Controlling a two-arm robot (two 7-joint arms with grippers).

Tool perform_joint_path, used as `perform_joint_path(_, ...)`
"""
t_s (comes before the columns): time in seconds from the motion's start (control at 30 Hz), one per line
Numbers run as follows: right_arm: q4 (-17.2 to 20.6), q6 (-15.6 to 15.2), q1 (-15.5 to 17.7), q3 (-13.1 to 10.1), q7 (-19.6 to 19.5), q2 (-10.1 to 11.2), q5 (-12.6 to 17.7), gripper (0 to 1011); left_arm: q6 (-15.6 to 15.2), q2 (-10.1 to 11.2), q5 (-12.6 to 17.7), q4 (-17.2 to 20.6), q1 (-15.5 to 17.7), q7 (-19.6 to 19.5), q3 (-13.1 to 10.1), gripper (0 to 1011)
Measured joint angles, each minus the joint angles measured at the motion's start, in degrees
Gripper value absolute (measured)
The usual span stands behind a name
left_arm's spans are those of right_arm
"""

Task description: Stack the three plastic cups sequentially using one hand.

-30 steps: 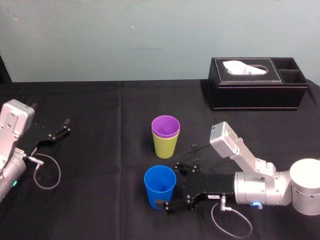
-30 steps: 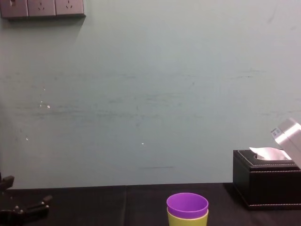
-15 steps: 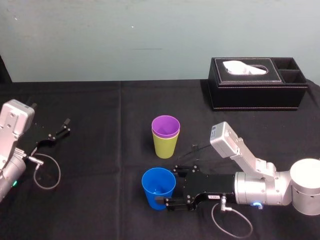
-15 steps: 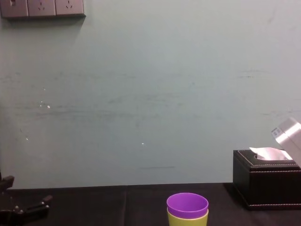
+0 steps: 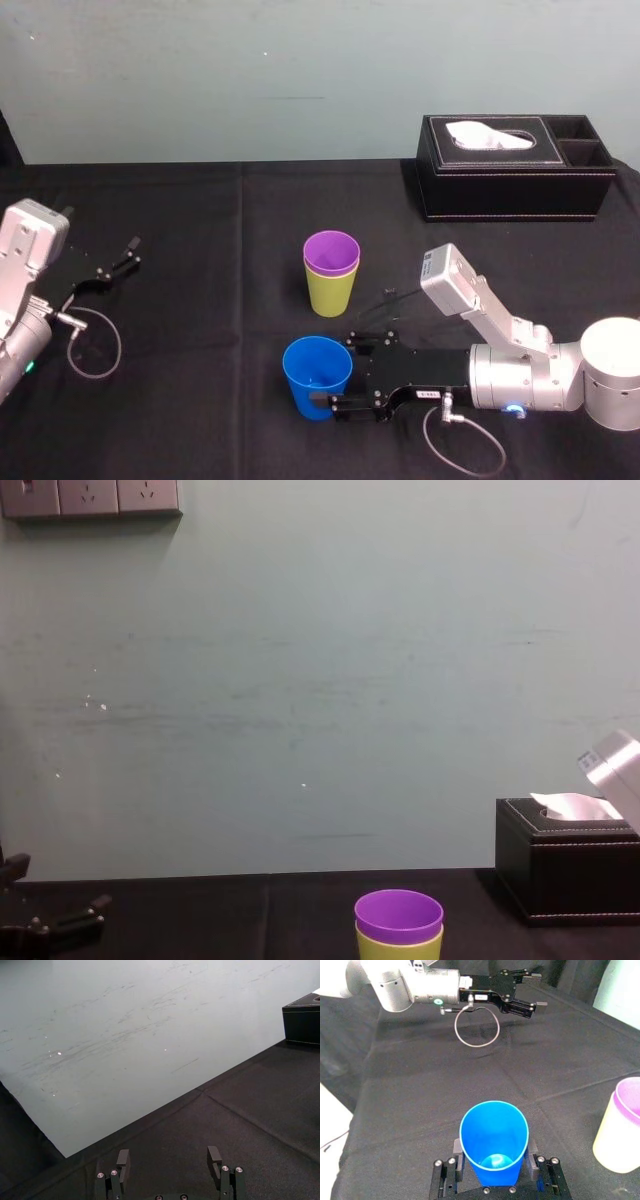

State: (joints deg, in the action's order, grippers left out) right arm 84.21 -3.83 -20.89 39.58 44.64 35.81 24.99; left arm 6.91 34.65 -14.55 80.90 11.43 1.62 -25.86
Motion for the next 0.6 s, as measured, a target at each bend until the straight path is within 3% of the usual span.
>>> perform_joint_path(0.33, 0.77, -0.09, 0.36, -0.40, -0.23, 0.28, 0.17, 724, 0.00, 0.00, 0.00, 0.00, 0.00, 0.00, 0.00, 1010)
perform_joint_path(0.6, 5.97, -2.55, 1.68, -3.13, -2.95, 2.41, 1.74, 724, 0.00, 0.00, 0.00, 0.00, 0.00, 0.00, 0.00, 1010)
